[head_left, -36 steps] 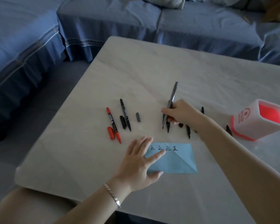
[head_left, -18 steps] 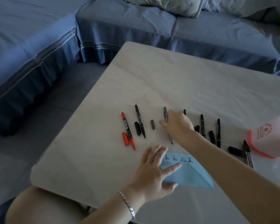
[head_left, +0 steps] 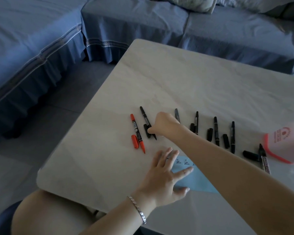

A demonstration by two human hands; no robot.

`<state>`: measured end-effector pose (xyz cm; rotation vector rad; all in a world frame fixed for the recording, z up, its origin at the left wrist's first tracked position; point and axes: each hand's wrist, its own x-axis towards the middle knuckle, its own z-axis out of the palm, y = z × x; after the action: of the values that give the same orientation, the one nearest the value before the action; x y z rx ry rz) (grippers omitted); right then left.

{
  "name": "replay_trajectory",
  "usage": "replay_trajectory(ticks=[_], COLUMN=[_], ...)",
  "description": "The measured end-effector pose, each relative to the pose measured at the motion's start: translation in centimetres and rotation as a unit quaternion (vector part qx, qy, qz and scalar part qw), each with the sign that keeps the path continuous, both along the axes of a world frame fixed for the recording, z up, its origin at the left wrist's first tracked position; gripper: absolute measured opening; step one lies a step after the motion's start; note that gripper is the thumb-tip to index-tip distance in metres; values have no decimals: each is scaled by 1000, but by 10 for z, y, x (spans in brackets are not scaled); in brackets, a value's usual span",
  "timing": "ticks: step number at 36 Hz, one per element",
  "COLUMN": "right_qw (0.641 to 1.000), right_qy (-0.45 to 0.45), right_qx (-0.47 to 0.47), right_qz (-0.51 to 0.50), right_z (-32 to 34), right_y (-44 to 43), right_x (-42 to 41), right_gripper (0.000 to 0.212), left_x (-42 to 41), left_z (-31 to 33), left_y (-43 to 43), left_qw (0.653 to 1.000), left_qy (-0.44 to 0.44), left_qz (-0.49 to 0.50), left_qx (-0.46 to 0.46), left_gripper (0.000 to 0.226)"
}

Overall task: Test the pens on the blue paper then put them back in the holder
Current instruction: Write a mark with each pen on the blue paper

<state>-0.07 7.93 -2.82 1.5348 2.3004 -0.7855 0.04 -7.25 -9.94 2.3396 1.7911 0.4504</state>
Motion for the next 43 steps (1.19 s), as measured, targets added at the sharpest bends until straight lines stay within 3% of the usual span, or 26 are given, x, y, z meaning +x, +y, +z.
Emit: replay_trajectory(ticks=[7, 14, 19, 24, 29, 33, 37, 43], right_qw=[998, 1000, 987, 934, 889, 840, 813, 768], right_qy=[-64, 3, 145, 297, 341, 412, 459, 517], right_qx=[7, -8, -26, 45, 133, 110, 78, 69], right_qz=[26, -8, -71, -192, -275, -336, -350, -371], right_z=[0, -8, 11, 34, 34, 16, 0, -12], right_y=[6, 5, 5, 2, -19, -44, -64, -71], right_x=[-2, 7, 28, 86, 158, 198, 215, 211], right_gripper=[30, 32, 35, 11, 20, 27, 27, 14], left_x=[0, -1, -2, -3, -4, -2, 8, 39], left_z=[-2, 0, 1, 1, 1, 5, 15, 27], left_y=[0, -1, -2, 0, -1, -2, -1, 12], left_qw=[1000, 1000, 999, 999, 999, 998, 997, 999], left_qy=[-21, -8, 5, 19, 30, 52, 63, 39], left_qz=[-2, -2, -3, -7, -9, -22, -35, -11], left_qx=[-4, -24, -40, -44, -35, -3, 28, -31], left_gripper=[51, 51, 51, 52, 51, 49, 46, 51])
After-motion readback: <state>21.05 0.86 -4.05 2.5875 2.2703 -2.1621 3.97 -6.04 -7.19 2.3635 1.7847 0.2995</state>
